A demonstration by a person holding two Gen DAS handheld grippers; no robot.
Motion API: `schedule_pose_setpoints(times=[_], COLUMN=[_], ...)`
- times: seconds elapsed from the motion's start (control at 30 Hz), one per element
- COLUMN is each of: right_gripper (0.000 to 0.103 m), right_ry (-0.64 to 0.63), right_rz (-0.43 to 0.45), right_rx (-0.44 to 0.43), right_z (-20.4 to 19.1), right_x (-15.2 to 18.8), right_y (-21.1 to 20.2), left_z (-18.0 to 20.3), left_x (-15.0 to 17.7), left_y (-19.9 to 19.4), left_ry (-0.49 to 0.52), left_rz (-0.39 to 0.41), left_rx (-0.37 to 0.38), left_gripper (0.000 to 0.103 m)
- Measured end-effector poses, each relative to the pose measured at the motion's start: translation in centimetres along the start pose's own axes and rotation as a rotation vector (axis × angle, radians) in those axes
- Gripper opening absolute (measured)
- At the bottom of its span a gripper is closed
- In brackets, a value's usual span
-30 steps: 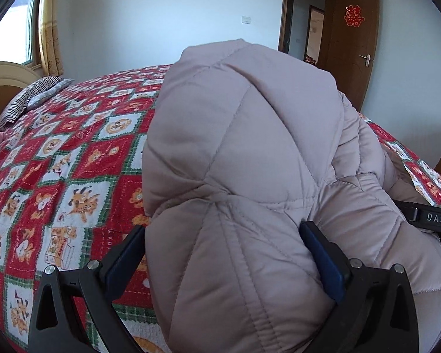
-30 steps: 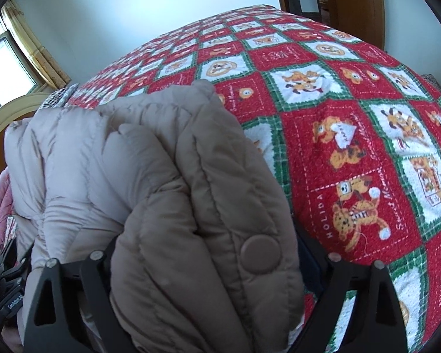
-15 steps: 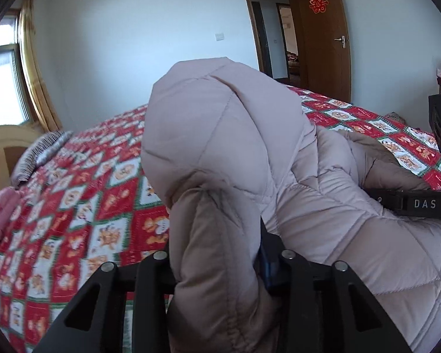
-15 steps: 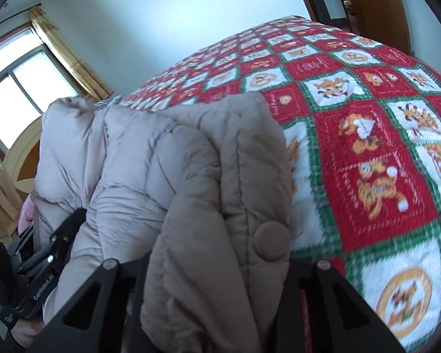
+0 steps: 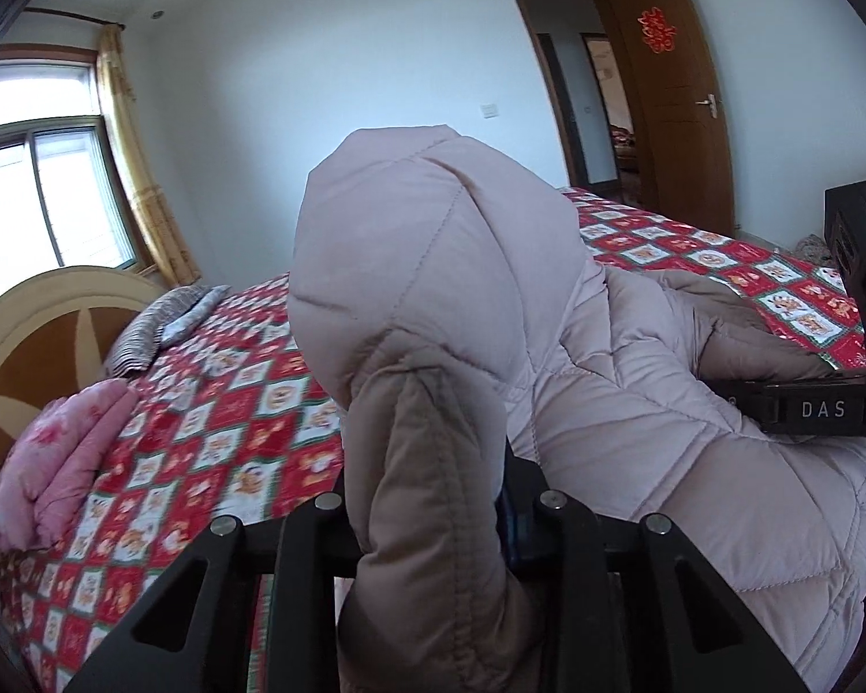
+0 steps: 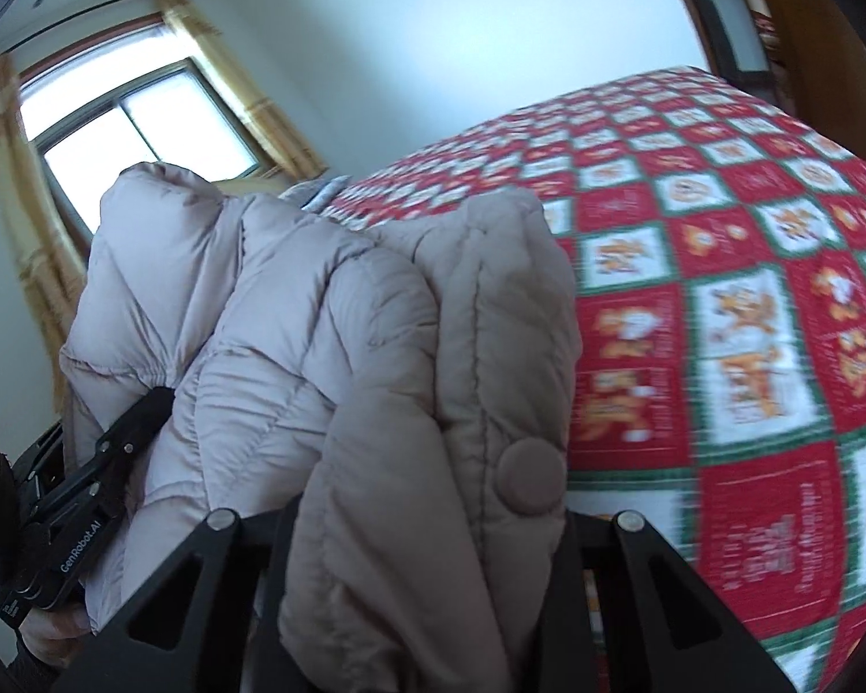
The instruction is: Fold large clothes
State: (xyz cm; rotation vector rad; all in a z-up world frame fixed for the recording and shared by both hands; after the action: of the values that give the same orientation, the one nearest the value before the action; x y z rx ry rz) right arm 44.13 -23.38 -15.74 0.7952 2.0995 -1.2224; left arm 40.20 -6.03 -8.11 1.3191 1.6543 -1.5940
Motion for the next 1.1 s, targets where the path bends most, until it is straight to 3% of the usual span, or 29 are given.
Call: schedule_pose_setpoints(times=[0.47, 1.1], right_gripper=[0.025, 0.025], right_ry=[-0.15, -0.248], right_rz=[-0.083, -0.185], right_rx=[-0.119, -0.155], right_z=[-10.6, -17.1], right_x=[0.8, 2.6], right_y=[5.4, 10.7], left_z=[-10.9, -18.3], left_x=[4.3, 9.5], left_y=[-4.0, -4.2], left_ry=[-0.115, -0.219], left_rz=[-0.017, -0.068], left_rx=[-0.141, -0.202], left_gripper=[0.029, 0.029])
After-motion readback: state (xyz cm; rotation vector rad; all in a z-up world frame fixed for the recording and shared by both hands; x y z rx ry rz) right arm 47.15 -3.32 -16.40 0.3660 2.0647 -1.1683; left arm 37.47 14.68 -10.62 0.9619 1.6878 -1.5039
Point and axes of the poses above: each gripper's, at about its wrist camera, not at the fingertips, and y roughly the way its jaws point, z to its right, x to its underside, the point moved 4 cm from there along y, roughly the way its jaws point, and after that the axes turned 5 degrees about -y, right-handed, at the moved point
